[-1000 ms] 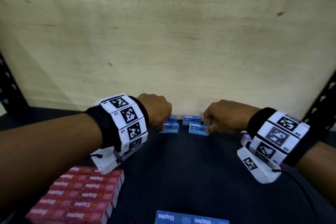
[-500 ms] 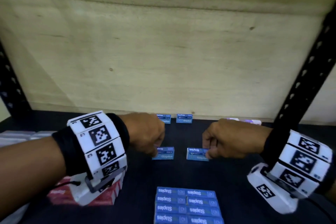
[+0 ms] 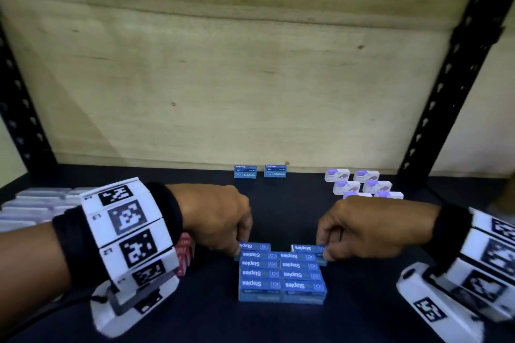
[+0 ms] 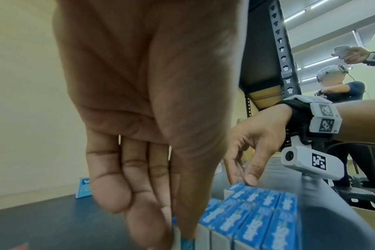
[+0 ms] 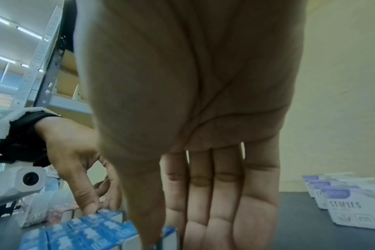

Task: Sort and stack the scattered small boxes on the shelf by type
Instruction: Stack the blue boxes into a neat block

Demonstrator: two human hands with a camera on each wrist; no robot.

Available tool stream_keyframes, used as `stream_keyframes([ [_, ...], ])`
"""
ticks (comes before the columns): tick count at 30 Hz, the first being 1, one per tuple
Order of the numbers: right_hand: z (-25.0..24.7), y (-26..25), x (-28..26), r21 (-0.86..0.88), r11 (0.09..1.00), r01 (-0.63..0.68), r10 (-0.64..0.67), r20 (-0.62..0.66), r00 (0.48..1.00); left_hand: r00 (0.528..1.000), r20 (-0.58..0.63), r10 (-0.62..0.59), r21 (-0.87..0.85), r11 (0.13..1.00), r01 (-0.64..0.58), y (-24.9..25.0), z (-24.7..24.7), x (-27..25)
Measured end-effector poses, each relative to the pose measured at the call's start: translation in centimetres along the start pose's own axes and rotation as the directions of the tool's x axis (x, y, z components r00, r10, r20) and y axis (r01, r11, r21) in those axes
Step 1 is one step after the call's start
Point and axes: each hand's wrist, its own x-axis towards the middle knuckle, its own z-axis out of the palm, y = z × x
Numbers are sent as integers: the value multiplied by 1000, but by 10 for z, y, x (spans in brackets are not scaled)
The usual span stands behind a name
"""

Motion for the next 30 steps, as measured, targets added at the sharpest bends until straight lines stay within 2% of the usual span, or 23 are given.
stream_keyframes([
  [4,0,-4,-3,42,999,8,-6,-37,999,1000,-6,-8,-37,999,8,2,-2,-3],
  [12,3,-22,5,-61,998,17,-22,-84,996,999,-51,-17,-18,1000,16,9,2,2],
  [16,4,-25,9,-82,996,27,-35,-99,994,996,-87,-10,47,999,14,15,3,3],
  [22,5,-25,13,-112,993,26,-38,-102,994,996,-86,-8,47,999,13,17,3,6],
  [26,1,-27,17,-138,990,14,-24,-68,997,998,-54,-43,36,998,45,13,-1,9],
  [30,-14,-24,28,-156,987,-31,16,-98,995,989,-124,-83,96,991,95,6,-13,16],
])
